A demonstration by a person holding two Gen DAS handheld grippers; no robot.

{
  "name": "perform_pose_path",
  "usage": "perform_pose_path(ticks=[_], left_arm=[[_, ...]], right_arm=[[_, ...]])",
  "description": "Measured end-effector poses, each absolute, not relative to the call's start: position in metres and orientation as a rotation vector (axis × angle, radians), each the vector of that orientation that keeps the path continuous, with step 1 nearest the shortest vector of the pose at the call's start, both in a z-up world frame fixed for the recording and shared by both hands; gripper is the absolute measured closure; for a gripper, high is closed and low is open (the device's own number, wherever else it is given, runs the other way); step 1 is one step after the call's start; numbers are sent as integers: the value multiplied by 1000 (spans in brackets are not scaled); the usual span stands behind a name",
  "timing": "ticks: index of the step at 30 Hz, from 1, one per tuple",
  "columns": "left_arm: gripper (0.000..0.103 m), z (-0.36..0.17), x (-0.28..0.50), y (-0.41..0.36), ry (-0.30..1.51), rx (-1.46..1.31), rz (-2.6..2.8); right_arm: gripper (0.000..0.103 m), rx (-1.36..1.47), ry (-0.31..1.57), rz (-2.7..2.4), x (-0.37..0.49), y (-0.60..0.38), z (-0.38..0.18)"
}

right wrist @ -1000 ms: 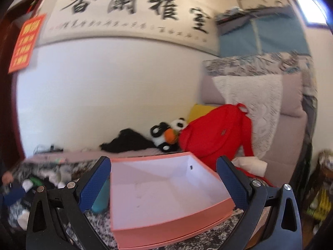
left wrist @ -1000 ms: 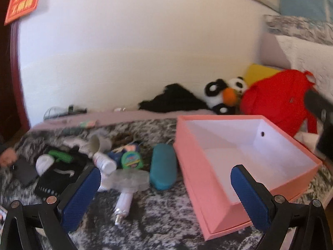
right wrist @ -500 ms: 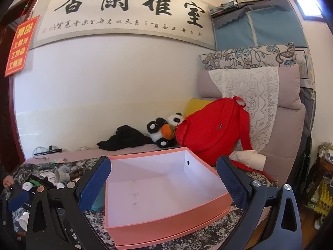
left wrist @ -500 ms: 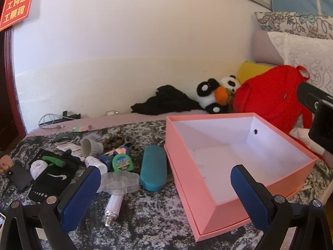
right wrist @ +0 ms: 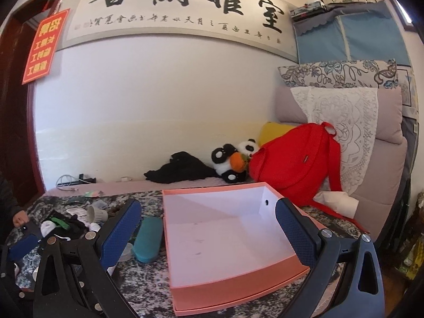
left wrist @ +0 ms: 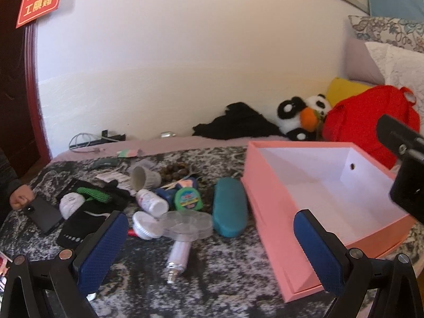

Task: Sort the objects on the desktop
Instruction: 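Move both tools toward the cluttered objects beside the pink box, then grasp the white plastic cup with the left tool while the right tool grasps the white LED corn bulb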

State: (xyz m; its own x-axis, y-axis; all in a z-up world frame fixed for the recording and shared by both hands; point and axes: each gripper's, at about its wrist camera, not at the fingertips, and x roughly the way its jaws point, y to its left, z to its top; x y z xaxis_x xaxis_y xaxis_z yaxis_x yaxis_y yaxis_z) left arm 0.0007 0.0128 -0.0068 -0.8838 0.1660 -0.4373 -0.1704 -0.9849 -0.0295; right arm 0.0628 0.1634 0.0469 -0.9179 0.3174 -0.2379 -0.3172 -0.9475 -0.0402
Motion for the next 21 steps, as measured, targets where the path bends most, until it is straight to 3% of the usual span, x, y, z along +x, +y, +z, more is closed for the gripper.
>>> perform_pose_path(ticks=[11, 13, 16, 18, 20, 21], left_arm=[[0, -44, -26, -66, -2, -830, 3006], [0, -37, -16, -83, -4, -737, 3083], [0, -32, 10, -119, -158, -437, 3152], [0, -57, -2, -135, -194, -593, 3178], [3, -80, -25, -139, -90, -941, 3089], [5, -85, -26, -137, -22, -963, 3059]], right_arm=[[0, -467, 58, 2887, 23, 135, 14], [0, -493, 72, 2904, 14, 130, 8], [0, -525, 103, 2930, 4, 124, 1], [0, -546, 122, 2946, -2, 120, -3], [0, -563, 124, 2962, -8, 114, -7], [0, -571, 126, 2969, -10, 110, -9]])
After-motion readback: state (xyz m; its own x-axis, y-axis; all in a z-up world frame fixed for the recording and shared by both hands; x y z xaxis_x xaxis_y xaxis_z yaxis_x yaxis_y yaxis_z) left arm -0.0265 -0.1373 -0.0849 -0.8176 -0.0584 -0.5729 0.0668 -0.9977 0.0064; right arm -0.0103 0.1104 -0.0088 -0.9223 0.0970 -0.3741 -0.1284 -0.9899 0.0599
